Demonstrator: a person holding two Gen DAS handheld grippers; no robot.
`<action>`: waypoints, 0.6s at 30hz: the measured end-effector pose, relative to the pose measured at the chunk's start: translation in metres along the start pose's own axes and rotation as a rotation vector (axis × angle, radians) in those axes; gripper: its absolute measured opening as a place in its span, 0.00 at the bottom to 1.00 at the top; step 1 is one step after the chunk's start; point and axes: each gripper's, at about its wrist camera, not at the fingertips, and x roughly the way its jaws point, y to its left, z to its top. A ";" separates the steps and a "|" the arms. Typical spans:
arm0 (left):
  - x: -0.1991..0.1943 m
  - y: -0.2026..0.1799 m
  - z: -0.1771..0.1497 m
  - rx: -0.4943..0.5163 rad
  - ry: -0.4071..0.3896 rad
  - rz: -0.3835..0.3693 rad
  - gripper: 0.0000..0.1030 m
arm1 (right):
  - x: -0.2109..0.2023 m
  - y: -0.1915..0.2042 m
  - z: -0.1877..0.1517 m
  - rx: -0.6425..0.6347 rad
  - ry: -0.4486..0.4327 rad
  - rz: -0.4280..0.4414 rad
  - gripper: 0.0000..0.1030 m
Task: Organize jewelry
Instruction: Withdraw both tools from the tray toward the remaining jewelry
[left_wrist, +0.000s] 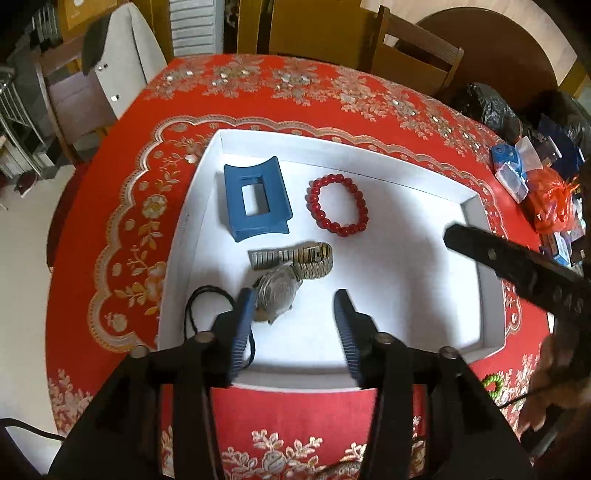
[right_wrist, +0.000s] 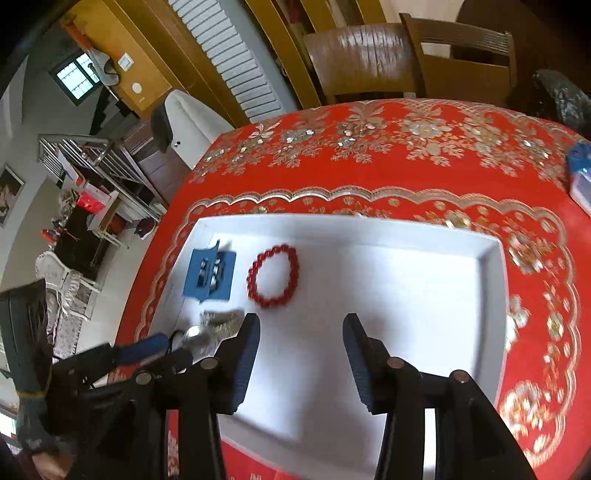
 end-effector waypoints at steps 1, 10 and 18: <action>-0.005 -0.001 -0.003 0.000 -0.010 0.010 0.47 | -0.004 0.001 -0.004 0.000 -0.001 0.000 0.43; -0.037 -0.006 -0.028 -0.010 -0.056 0.095 0.47 | -0.039 0.010 -0.049 -0.017 -0.017 0.003 0.44; -0.057 -0.023 -0.059 -0.011 -0.067 0.115 0.47 | -0.066 0.009 -0.089 -0.037 -0.024 -0.029 0.45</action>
